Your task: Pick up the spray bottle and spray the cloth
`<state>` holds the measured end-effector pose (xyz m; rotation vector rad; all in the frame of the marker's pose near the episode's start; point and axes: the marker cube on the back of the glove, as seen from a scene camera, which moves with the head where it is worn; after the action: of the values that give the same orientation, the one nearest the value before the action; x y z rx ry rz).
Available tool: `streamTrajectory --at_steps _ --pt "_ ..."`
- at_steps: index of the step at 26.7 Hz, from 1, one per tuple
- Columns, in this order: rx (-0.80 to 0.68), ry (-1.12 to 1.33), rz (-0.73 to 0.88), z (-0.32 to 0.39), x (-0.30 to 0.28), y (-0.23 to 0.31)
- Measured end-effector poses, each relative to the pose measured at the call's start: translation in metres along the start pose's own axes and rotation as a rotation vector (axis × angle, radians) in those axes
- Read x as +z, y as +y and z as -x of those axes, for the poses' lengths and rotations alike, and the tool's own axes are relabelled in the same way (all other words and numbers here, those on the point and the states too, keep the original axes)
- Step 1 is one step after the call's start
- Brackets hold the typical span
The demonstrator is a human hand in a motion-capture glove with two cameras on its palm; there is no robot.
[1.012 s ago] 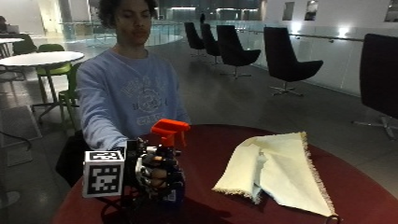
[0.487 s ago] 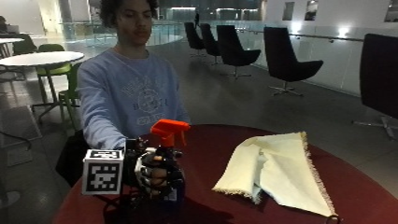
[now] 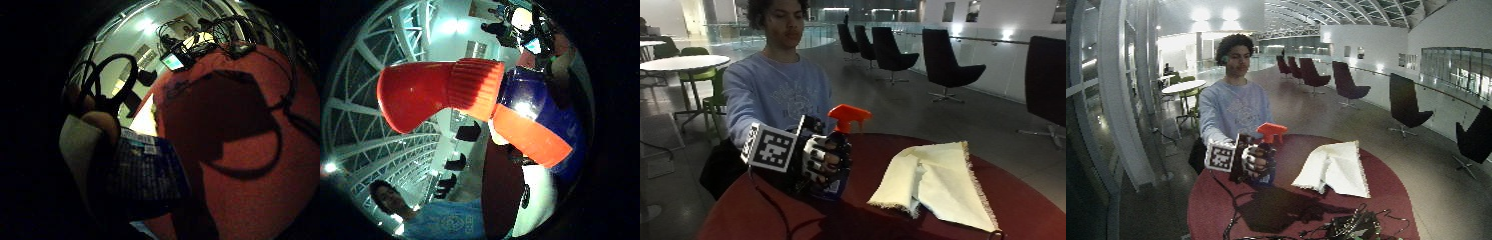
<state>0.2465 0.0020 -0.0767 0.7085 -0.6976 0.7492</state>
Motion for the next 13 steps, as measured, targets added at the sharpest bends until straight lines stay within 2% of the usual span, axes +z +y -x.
streamTrajectory --at_steps 13 --pt "0.137 0.328 0.348 0.037 0.038 -0.020"
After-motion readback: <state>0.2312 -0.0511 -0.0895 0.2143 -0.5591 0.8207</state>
